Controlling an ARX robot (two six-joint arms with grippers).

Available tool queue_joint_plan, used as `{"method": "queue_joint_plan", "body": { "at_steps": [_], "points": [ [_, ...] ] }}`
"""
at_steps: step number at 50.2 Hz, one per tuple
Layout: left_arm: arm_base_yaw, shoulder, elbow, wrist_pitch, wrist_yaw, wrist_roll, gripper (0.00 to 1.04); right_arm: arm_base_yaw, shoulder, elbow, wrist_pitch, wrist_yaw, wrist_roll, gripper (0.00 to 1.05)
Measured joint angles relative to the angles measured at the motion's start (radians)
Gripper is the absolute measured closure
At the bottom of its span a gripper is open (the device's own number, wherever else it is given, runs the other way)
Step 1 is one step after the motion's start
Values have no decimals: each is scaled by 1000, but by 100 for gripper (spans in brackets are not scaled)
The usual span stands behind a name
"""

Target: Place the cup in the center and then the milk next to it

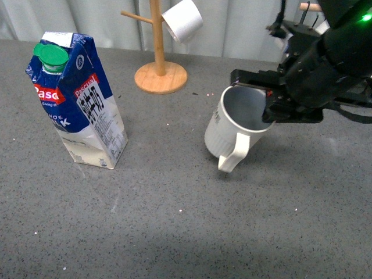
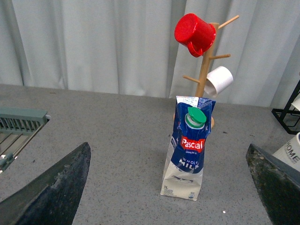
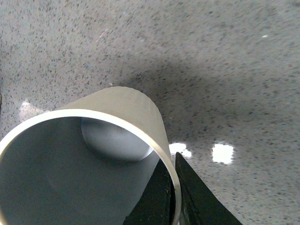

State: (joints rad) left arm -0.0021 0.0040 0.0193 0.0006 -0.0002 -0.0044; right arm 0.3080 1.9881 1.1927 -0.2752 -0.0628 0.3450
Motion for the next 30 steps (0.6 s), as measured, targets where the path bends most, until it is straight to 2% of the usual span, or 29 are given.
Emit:
{"method": "queue_joint_plan", "body": {
  "at_steps": [10,27,30],
  "points": [
    [0,0,0,0,0,0,7,46,95,98,-70,2,21,103],
    [0,0,0,0,0,0,7,58,131,139,-94,20,23,103],
    [0,0,0,0,0,0,7,58,132,140,-94,21,23,98]
  ]
}}
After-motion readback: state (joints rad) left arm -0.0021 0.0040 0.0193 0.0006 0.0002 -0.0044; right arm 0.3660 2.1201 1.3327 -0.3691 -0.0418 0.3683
